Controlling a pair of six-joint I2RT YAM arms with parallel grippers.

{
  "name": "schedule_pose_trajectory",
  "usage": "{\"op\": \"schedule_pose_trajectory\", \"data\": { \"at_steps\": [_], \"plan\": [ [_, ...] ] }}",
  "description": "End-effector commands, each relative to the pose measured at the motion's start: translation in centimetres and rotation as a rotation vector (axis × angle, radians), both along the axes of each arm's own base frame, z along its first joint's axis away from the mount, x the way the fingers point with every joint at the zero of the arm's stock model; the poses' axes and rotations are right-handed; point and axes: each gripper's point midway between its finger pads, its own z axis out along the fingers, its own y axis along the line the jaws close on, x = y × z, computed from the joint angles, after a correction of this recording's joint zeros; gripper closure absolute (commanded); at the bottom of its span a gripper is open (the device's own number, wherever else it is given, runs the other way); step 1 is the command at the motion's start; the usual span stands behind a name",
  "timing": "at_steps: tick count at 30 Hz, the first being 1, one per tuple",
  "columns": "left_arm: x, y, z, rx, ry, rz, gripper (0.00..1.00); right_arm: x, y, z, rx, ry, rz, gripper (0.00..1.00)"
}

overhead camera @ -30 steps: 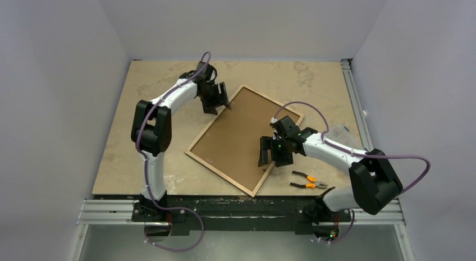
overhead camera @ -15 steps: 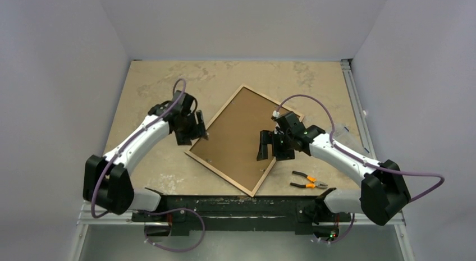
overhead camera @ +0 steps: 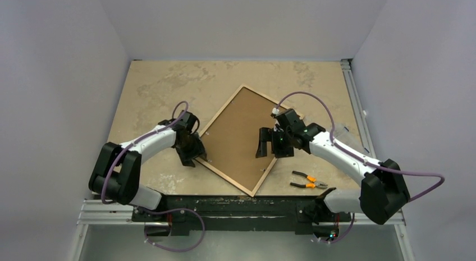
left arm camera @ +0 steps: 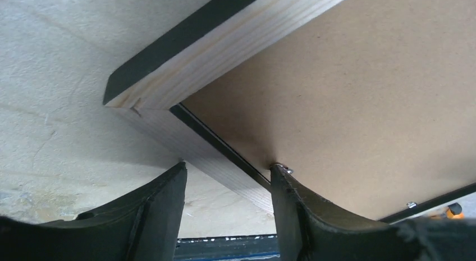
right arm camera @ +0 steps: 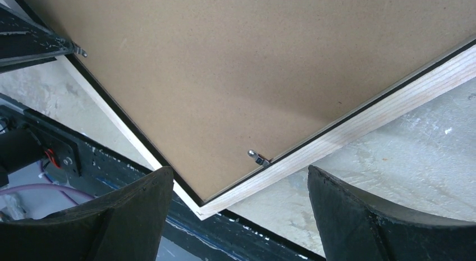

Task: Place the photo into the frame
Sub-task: Adjust the photo frame at the center of the board.

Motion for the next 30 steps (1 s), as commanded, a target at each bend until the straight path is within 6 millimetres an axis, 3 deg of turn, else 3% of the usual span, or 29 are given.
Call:
{"op": "schedule_pose_trajectory", "data": {
  "at_steps": [1,9,13,17,19,21,27,30],
  "plan": [
    [2.8,-0.7,-0.1,-0.018,-0.068,0.035,0.47,1.4,0.0,2.4,0.022,-0.07,-0.014,0.13],
    [5.3,2.2,0.5,0.103,-0.106,-0.027,0.79,2.7,-1.6,2.2,0.048,-0.063,-0.053,0.13],
    [7.2,2.8,1.6,0.14,-0.126,-0.122,0.9,4.8,-4.5,2.1,0.051,-0.066,-0.124,0.13],
    [9.0,4.0,2.2,0.229,-0.127,-0.195,0.94,7.3,-8.0,2.0,0.012,-0.074,-0.218,0.12],
    [9.6,4.2,2.3,0.245,-0.124,-0.202,0.91,8.3,-9.2,1.8,-0.015,-0.073,-0.255,0.12],
    [10.0,4.0,2.6,0.236,-0.126,-0.209,0.8,8.9,-10.0,1.4,-0.055,-0.07,-0.274,0.12],
    [9.7,4.0,5.6,0.19,-0.191,-0.179,0.31,9.6,-12.3,-0.5,-0.19,-0.05,-0.327,0.12],
    [7.9,3.1,6.2,0.105,-0.196,-0.175,0.25,9.9,-13.3,-1.3,-0.245,-0.043,-0.346,0.11]
  ]
}}
